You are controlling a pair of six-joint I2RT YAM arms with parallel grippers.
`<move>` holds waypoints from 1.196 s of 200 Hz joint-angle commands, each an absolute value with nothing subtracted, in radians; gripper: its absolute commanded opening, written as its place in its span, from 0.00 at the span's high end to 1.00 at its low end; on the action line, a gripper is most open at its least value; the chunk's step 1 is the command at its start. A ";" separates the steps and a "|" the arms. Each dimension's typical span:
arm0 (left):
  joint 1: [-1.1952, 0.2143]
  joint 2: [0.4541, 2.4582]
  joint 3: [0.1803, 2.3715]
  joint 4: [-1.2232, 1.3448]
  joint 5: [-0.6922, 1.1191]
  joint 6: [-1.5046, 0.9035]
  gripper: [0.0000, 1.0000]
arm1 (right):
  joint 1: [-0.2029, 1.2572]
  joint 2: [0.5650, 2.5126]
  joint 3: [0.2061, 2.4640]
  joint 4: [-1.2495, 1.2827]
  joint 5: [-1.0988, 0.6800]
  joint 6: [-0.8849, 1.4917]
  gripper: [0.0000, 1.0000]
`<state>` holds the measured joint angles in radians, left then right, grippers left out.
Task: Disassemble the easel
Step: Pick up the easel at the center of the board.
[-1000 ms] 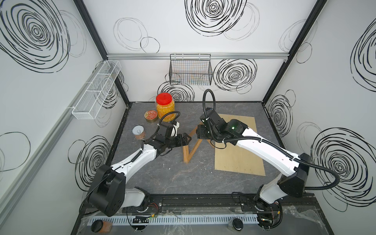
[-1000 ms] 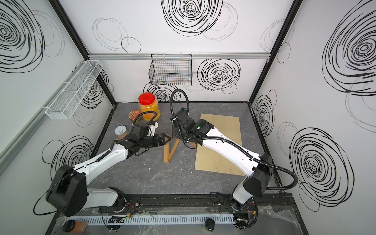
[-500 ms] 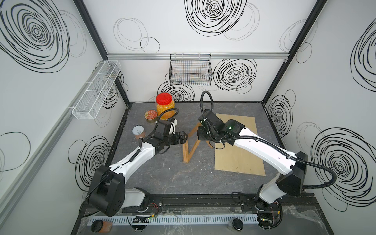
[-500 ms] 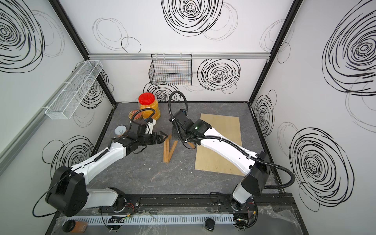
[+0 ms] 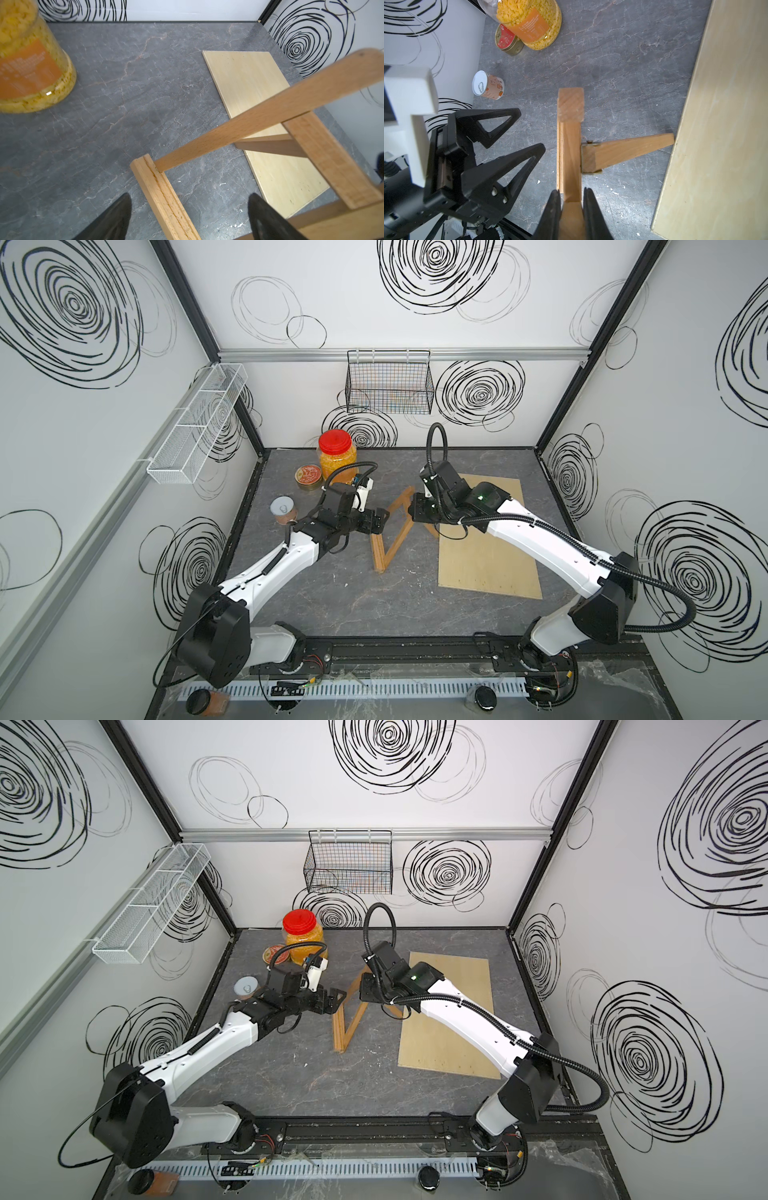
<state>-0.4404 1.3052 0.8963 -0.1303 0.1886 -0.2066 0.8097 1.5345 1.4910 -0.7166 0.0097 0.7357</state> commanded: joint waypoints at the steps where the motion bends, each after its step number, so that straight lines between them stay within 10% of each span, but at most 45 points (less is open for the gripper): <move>1: -0.452 1.249 0.937 -0.084 0.146 -0.077 0.09 | 0.776 1.464 1.469 -0.669 -0.064 0.740 1.00; 239: -0.402 1.310 1.186 -0.329 0.433 0.346 0.07 | 0.666 1.307 1.406 -0.531 -0.454 0.661 1.00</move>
<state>-0.4091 1.2789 1.1461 -0.2993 0.3882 0.2985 0.6708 1.3415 1.3888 -0.6117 -0.3969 0.6685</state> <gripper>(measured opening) 0.940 0.161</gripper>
